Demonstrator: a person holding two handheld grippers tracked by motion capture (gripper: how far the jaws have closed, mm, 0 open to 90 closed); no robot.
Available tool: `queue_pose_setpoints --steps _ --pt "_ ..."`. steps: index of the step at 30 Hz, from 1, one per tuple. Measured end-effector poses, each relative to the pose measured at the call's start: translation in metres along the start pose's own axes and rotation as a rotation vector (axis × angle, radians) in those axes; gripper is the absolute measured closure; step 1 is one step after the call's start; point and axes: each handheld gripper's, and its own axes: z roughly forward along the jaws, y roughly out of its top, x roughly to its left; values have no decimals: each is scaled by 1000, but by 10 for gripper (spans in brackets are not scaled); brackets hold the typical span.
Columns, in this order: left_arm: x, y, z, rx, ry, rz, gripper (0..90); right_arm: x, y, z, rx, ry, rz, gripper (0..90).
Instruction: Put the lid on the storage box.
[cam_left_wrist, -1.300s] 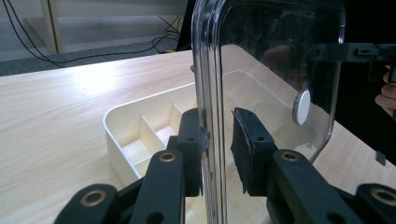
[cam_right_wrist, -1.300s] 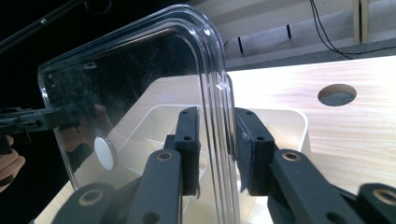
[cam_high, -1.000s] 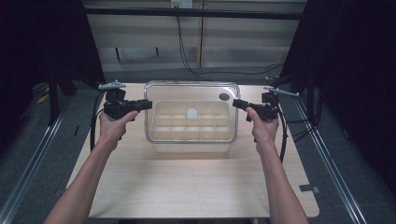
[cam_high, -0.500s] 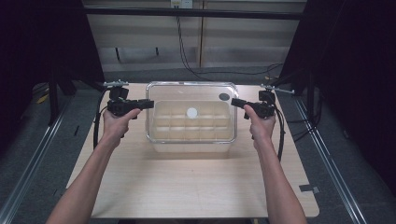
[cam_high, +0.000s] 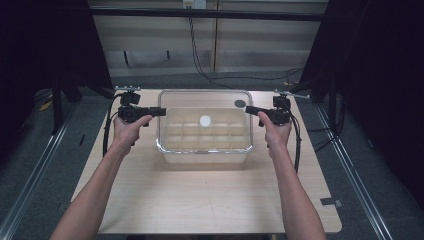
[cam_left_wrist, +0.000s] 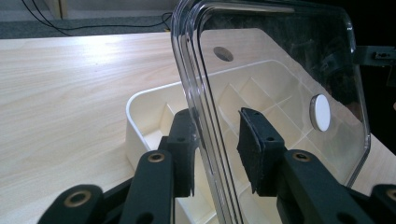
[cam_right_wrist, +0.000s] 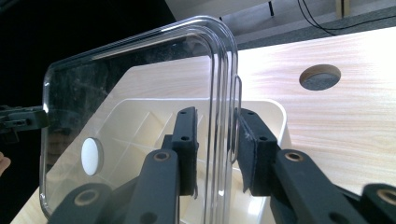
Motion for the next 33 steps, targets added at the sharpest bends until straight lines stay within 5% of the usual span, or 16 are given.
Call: queue_pose_setpoints --steps 11,18,33 --pt "5 2 7 35 17 -2 660 1 1 10 40 -65 -31 664" --pt "11 0 13 61 51 -1 662 -4 0 18 55 -73 -5 658" --pt "26 -6 30 90 21 -74 649 -10 -3 36 125 -143 3 595"
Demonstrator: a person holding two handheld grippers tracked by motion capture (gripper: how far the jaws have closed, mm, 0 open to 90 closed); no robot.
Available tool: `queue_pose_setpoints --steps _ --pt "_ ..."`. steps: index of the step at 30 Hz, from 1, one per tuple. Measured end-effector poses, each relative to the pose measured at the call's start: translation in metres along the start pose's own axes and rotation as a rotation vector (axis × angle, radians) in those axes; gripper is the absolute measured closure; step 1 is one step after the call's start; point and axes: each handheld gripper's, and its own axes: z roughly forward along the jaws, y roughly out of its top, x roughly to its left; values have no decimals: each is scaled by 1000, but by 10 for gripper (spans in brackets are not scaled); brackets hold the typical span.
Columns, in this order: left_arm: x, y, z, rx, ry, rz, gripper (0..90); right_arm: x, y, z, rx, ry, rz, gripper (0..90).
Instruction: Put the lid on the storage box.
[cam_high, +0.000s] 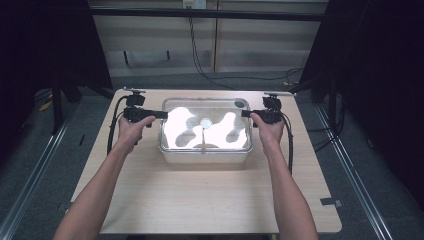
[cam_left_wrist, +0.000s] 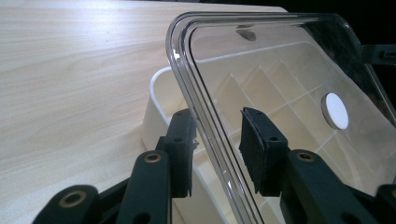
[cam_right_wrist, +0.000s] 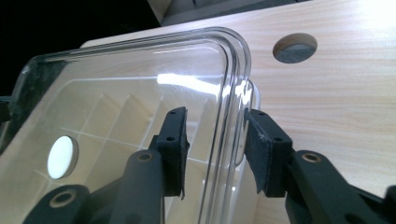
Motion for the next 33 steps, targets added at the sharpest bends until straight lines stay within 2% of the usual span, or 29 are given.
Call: queue_pose_setpoints --steps 3,9,14,17,19,21,25,27,30,31,33 --pt "1 -1 2 7 -2 -12 644 2 -1 4 18 -25 -10 572" --pt "4 -2 4 15 -5 -7 633 1 -2 9 30 -34 -7 559" --pt "9 -6 11 28 -12 -33 619 0 -5 16 49 -62 -19 543" --pt "8 -7 12 35 -8 -31 605 0 -6 17 48 -60 -13 542" --pt "9 -7 14 49 2 -14 591 -2 -7 18 49 -58 -16 540" --pt "9 -8 16 53 -1 -33 583 -2 -8 19 55 -63 -14 528" --pt "10 -10 17 49 -1 -26 577 -1 -10 21 58 -71 -25 509" --pt "9 -10 18 42 -1 -40 572 -2 -10 21 52 -65 -26 508" --pt "9 -11 18 50 5 -26 556 0 -11 21 53 -76 -37 477" --pt "7 -11 18 39 43 -2 612 1 -11 20 56 -87 -58 471" --pt "3 -11 16 47 64 34 632 2 -11 16 66 -97 -80 456"
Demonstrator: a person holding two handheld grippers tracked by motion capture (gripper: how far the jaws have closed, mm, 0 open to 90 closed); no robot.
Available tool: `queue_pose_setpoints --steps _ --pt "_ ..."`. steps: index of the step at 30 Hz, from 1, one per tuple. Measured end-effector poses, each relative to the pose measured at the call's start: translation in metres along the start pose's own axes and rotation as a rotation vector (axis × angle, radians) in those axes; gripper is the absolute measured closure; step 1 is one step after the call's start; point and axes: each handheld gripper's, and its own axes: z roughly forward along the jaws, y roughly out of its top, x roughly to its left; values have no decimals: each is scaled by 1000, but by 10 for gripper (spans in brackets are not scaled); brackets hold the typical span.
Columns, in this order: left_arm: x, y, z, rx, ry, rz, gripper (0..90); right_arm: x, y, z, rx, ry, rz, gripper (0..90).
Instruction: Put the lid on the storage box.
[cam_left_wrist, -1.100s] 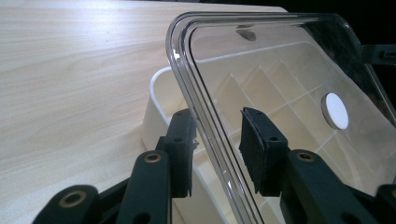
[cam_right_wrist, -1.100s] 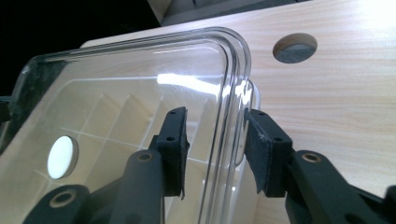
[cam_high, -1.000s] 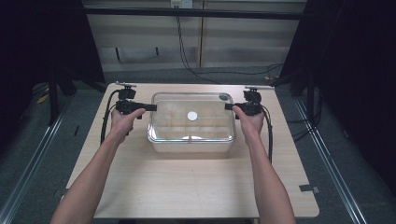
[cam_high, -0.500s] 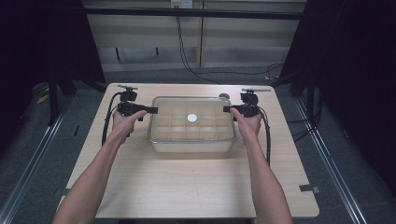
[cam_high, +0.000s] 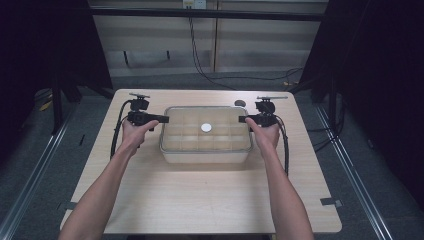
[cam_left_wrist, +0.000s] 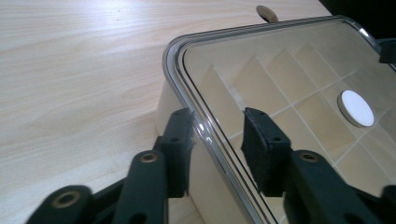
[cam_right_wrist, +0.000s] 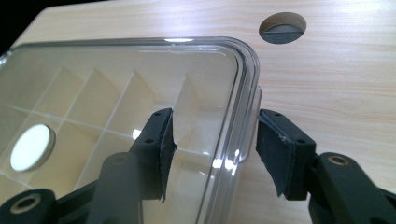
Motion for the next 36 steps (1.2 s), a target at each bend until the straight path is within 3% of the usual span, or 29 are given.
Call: queue_pose_setpoints --steps 6,12,13,16,20,21,24,30,36 --pt "-1 -3 -4 -10 3 -9 583 -3 -1 -5 -22 8 11 442" --pt "1 -6 -13 -29 -1 -26 477 -4 0 -12 -37 23 11 427" --pt "0 -7 -17 -29 1 -17 457 -4 -1 -15 -32 47 -1 417" --pt "-4 -10 -25 -44 20 -12 444 -1 -1 -22 -45 45 -25 394" --pt "-8 -13 -31 -53 8 5 422 2 -2 -30 -66 66 -39 384" --pt "-10 -15 -35 -56 3 16 412 4 -3 -35 -61 93 -52 377" --pt "-12 -16 -40 -60 -1 9 408 8 -5 -41 -66 110 -83 367" --pt "-18 -21 -47 -60 3 39 374 12 -9 -54 -83 137 -97 335" --pt "-29 -28 -60 -118 13 61 373 15 -23 -64 -107 180 -103 319"
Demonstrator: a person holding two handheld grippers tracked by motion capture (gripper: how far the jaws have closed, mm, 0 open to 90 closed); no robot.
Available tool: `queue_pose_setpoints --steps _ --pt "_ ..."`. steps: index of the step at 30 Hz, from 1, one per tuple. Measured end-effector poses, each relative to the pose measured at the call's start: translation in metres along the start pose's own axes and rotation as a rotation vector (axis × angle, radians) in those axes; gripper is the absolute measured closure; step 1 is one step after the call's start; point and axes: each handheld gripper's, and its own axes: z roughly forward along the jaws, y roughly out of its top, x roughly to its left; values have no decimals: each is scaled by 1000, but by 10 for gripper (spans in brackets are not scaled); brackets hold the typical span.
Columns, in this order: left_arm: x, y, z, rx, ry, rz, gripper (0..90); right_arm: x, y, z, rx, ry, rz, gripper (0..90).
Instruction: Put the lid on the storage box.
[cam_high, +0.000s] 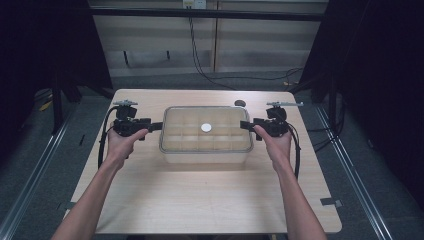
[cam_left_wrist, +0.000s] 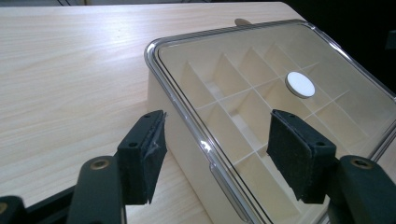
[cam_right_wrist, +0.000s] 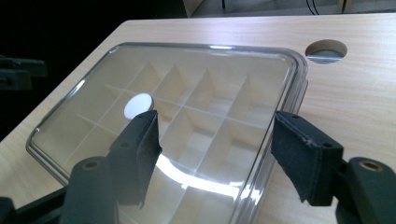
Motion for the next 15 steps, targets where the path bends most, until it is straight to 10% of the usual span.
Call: queue_pose_setpoints --steps 15 --pt "-21 -22 -31 -22 -14 69 369 8 -22 -41 -59 9 -25 237"
